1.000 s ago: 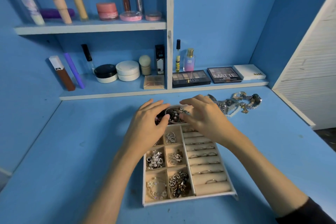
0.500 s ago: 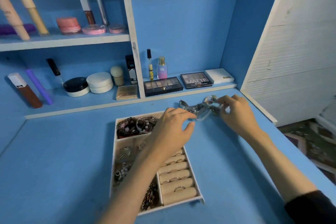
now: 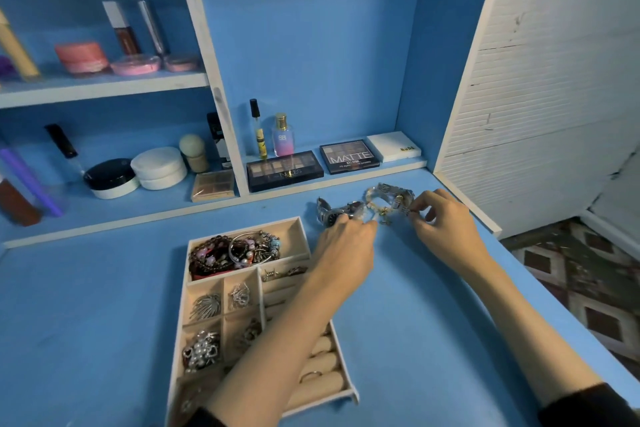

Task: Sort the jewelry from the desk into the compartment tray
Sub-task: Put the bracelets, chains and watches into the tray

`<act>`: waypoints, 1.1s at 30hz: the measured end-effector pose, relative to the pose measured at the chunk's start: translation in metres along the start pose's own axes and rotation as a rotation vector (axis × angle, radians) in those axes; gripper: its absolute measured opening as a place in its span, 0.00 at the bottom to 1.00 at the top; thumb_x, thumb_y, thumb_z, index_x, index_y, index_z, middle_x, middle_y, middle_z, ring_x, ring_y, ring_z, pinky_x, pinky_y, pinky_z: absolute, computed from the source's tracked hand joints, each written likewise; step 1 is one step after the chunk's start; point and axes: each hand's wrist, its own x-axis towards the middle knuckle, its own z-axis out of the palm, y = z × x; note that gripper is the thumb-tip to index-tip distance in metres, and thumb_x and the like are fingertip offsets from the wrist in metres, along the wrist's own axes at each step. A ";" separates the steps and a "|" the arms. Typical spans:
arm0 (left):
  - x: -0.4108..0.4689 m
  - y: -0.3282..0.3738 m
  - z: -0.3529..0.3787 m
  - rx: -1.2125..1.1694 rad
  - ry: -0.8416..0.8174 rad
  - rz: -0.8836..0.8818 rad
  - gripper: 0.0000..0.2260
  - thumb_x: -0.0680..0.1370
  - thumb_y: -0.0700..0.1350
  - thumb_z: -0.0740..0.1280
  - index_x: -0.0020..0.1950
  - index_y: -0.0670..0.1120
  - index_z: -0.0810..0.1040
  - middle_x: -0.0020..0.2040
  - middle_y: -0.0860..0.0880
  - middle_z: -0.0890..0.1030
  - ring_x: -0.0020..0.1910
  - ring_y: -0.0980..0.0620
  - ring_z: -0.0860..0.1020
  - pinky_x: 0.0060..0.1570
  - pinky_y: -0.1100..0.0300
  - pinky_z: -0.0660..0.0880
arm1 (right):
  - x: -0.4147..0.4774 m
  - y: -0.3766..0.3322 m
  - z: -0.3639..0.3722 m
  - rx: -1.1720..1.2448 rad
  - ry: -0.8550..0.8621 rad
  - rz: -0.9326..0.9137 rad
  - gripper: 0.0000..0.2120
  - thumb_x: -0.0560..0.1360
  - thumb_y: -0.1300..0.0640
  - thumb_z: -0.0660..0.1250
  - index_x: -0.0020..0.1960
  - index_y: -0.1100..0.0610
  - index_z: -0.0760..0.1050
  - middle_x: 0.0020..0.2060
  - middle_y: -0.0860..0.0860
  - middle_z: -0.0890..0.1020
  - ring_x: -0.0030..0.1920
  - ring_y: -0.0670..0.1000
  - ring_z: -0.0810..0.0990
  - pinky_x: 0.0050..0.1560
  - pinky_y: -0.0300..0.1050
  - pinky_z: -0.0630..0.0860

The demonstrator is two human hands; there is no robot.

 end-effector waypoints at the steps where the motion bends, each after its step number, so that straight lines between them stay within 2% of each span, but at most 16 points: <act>1: 0.001 0.000 0.000 0.007 0.011 -0.009 0.12 0.77 0.34 0.57 0.57 0.43 0.74 0.51 0.42 0.78 0.54 0.44 0.73 0.39 0.55 0.64 | -0.002 0.001 -0.003 -0.014 -0.007 -0.005 0.02 0.71 0.62 0.65 0.41 0.57 0.76 0.43 0.53 0.77 0.40 0.53 0.74 0.42 0.49 0.73; 3: 0.002 0.000 0.000 0.002 0.036 -0.015 0.13 0.76 0.33 0.58 0.57 0.44 0.76 0.47 0.42 0.78 0.52 0.44 0.74 0.39 0.55 0.66 | -0.006 0.002 -0.010 -0.068 -0.035 -0.015 0.02 0.71 0.61 0.65 0.40 0.58 0.75 0.41 0.52 0.76 0.40 0.53 0.74 0.41 0.49 0.73; 7: 0.002 0.000 0.004 -0.058 0.035 -0.006 0.10 0.76 0.34 0.59 0.49 0.44 0.77 0.44 0.45 0.79 0.50 0.45 0.74 0.38 0.54 0.69 | -0.014 -0.003 -0.019 -0.225 -0.147 -0.014 0.01 0.70 0.59 0.64 0.39 0.56 0.74 0.41 0.50 0.74 0.41 0.54 0.74 0.38 0.45 0.69; 11: -0.002 -0.001 0.003 -0.179 -0.020 -0.079 0.14 0.76 0.37 0.60 0.57 0.49 0.77 0.46 0.47 0.81 0.48 0.47 0.78 0.43 0.54 0.76 | -0.017 -0.011 -0.024 -0.417 -0.220 -0.035 0.03 0.72 0.56 0.62 0.42 0.54 0.75 0.42 0.49 0.73 0.44 0.51 0.71 0.37 0.42 0.64; 13: -0.007 -0.002 0.000 -0.229 -0.042 -0.082 0.14 0.76 0.39 0.60 0.59 0.49 0.76 0.45 0.50 0.82 0.48 0.50 0.78 0.46 0.55 0.75 | -0.017 -0.015 -0.026 -0.484 -0.237 -0.057 0.05 0.73 0.55 0.62 0.44 0.53 0.76 0.42 0.48 0.73 0.44 0.51 0.71 0.36 0.42 0.64; 15: -0.012 -0.005 -0.006 -0.292 -0.022 -0.077 0.12 0.76 0.41 0.61 0.58 0.49 0.76 0.42 0.55 0.80 0.49 0.53 0.76 0.48 0.58 0.73 | -0.014 -0.018 -0.024 -0.481 -0.201 -0.066 0.06 0.74 0.53 0.62 0.46 0.53 0.76 0.42 0.49 0.73 0.45 0.53 0.73 0.37 0.42 0.65; 18: -0.017 -0.010 -0.017 -0.404 0.027 -0.139 0.10 0.76 0.43 0.62 0.56 0.50 0.76 0.41 0.58 0.76 0.47 0.57 0.75 0.45 0.66 0.67 | -0.001 -0.023 -0.013 -0.378 -0.125 -0.078 0.08 0.75 0.52 0.63 0.50 0.54 0.75 0.44 0.51 0.75 0.51 0.55 0.74 0.40 0.43 0.66; 20: -0.019 -0.013 -0.025 -0.513 0.042 -0.204 0.09 0.76 0.43 0.64 0.55 0.51 0.76 0.38 0.59 0.76 0.43 0.58 0.77 0.45 0.62 0.73 | 0.011 -0.025 -0.001 -0.354 -0.144 -0.088 0.12 0.76 0.50 0.63 0.57 0.54 0.75 0.50 0.53 0.75 0.56 0.55 0.71 0.43 0.45 0.67; 22: -0.020 -0.015 -0.032 -0.590 0.057 -0.242 0.08 0.76 0.43 0.64 0.54 0.51 0.75 0.37 0.58 0.77 0.42 0.55 0.80 0.41 0.59 0.75 | 0.020 -0.025 0.010 -0.468 -0.182 -0.139 0.17 0.76 0.48 0.61 0.62 0.54 0.75 0.53 0.55 0.74 0.58 0.57 0.68 0.48 0.47 0.67; 24: -0.023 -0.016 -0.039 -0.688 0.073 -0.256 0.08 0.76 0.41 0.64 0.54 0.50 0.75 0.38 0.56 0.78 0.41 0.55 0.81 0.35 0.63 0.71 | 0.026 -0.025 0.018 -0.584 -0.191 -0.200 0.18 0.77 0.47 0.59 0.60 0.55 0.77 0.52 0.56 0.74 0.57 0.58 0.68 0.51 0.48 0.66; 26: -0.025 -0.018 -0.046 -0.768 0.105 -0.260 0.08 0.76 0.39 0.64 0.53 0.49 0.75 0.38 0.53 0.79 0.35 0.62 0.80 0.29 0.71 0.66 | 0.029 -0.025 0.023 -0.610 -0.177 -0.215 0.16 0.78 0.49 0.57 0.55 0.57 0.79 0.52 0.55 0.74 0.56 0.57 0.68 0.50 0.48 0.65; 28: -0.027 -0.021 -0.052 -0.822 0.127 -0.268 0.08 0.76 0.38 0.63 0.54 0.47 0.75 0.39 0.52 0.79 0.31 0.64 0.78 0.24 0.74 0.63 | 0.031 -0.026 0.026 -0.622 -0.150 -0.227 0.15 0.78 0.50 0.57 0.50 0.59 0.79 0.51 0.55 0.75 0.55 0.57 0.68 0.49 0.47 0.64; 30: -0.029 -0.025 -0.058 -0.853 0.147 -0.279 0.09 0.76 0.38 0.64 0.55 0.47 0.74 0.38 0.53 0.79 0.35 0.63 0.81 0.27 0.70 0.68 | 0.031 -0.028 0.027 -0.586 -0.122 -0.219 0.15 0.77 0.50 0.58 0.47 0.60 0.78 0.49 0.56 0.77 0.54 0.57 0.70 0.47 0.47 0.65; 33: -0.032 -0.033 -0.065 -0.883 0.172 -0.293 0.11 0.74 0.38 0.67 0.54 0.50 0.75 0.39 0.54 0.80 0.40 0.55 0.82 0.41 0.57 0.76 | 0.030 -0.033 0.024 -0.257 -0.038 -0.079 0.10 0.75 0.52 0.63 0.43 0.59 0.76 0.44 0.54 0.79 0.48 0.55 0.73 0.40 0.44 0.65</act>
